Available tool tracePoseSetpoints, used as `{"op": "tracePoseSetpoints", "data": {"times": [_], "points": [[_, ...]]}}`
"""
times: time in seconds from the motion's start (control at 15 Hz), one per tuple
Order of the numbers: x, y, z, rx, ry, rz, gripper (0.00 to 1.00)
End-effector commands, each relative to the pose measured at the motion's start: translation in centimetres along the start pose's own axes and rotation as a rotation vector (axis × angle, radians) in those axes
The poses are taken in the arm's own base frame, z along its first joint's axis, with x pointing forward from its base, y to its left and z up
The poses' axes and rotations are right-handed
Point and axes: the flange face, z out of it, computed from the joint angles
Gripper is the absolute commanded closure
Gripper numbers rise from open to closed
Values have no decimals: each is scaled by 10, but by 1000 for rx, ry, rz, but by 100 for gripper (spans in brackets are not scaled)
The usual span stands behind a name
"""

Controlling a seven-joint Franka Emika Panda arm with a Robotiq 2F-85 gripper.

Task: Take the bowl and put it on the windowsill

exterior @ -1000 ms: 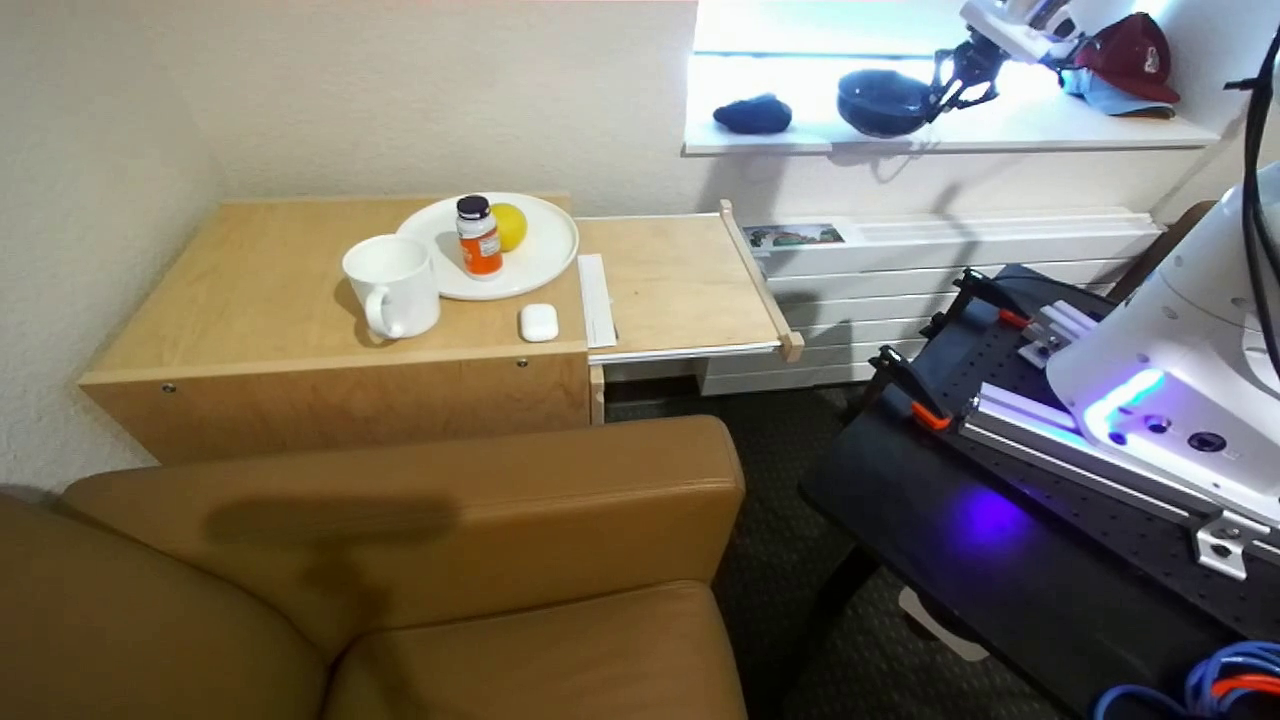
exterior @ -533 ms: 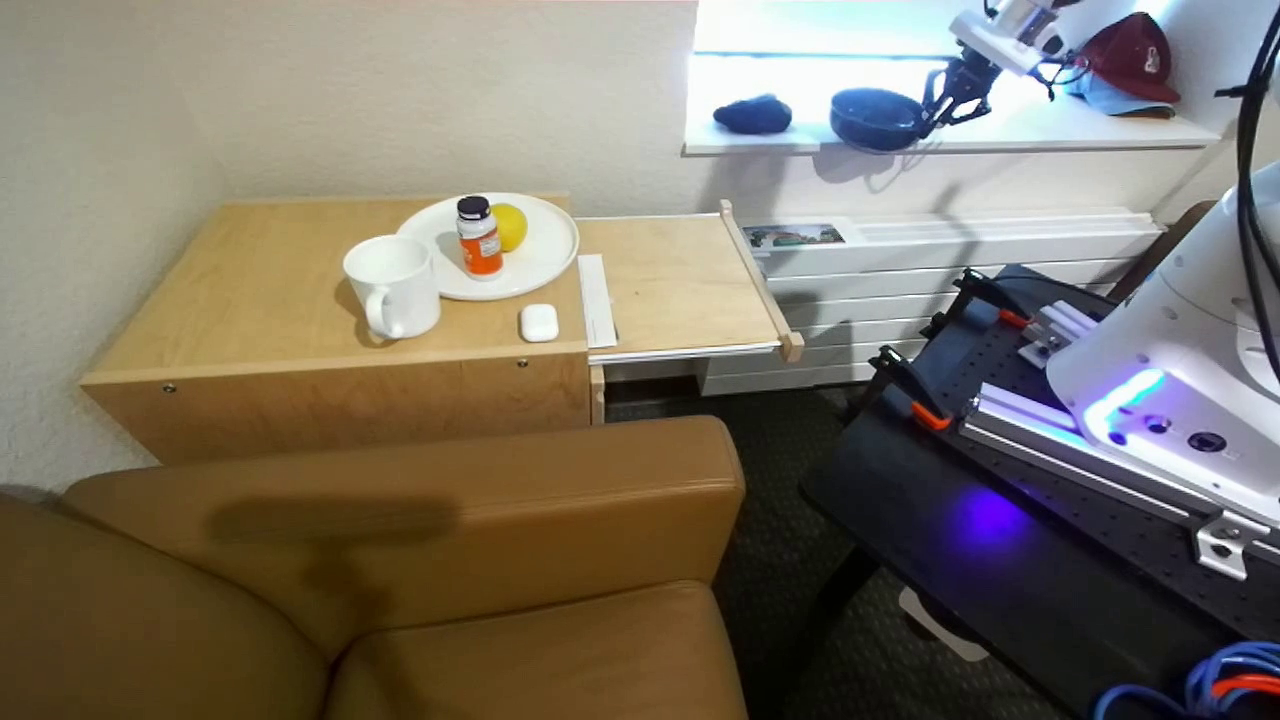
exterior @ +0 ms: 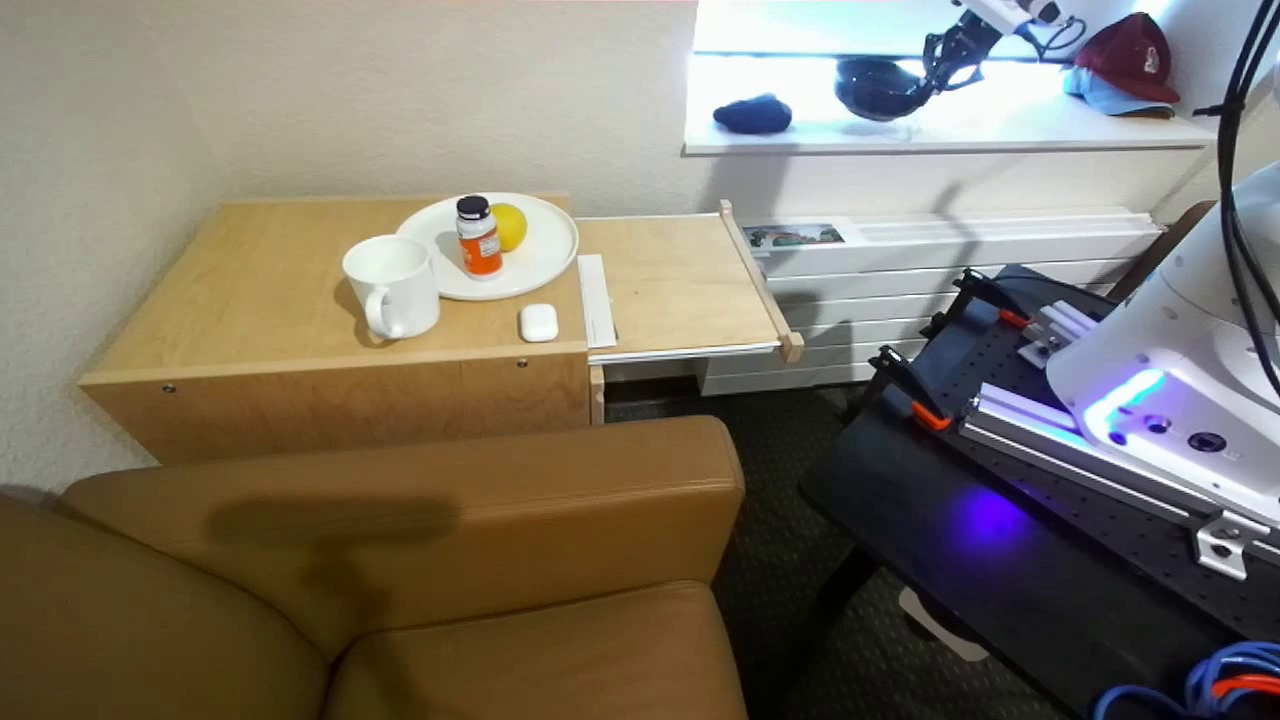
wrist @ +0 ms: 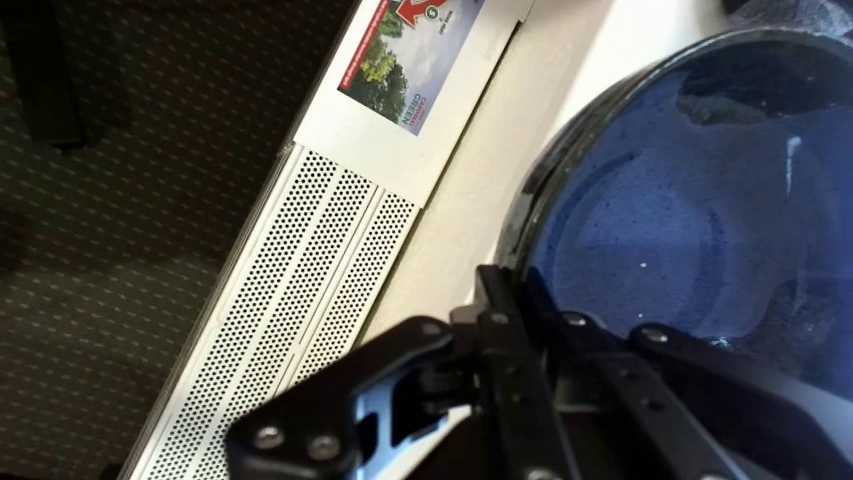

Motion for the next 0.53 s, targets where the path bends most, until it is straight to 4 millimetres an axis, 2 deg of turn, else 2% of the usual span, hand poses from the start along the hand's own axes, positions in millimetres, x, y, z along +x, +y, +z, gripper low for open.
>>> {"op": "tracePoseSetpoints", "data": {"times": [0.0,0.2,0.27,0.33,0.4,0.47], "points": [[-13,-35,4,-81,50,-45,98],[-29,-54,17,-163,100,-69,98],[-29,-40,23,-157,64,-63,98],[-35,-43,29,-168,64,-63,93],[-37,-43,34,-176,58,-65,93],[-36,-41,35,-178,58,-63,98]]}}
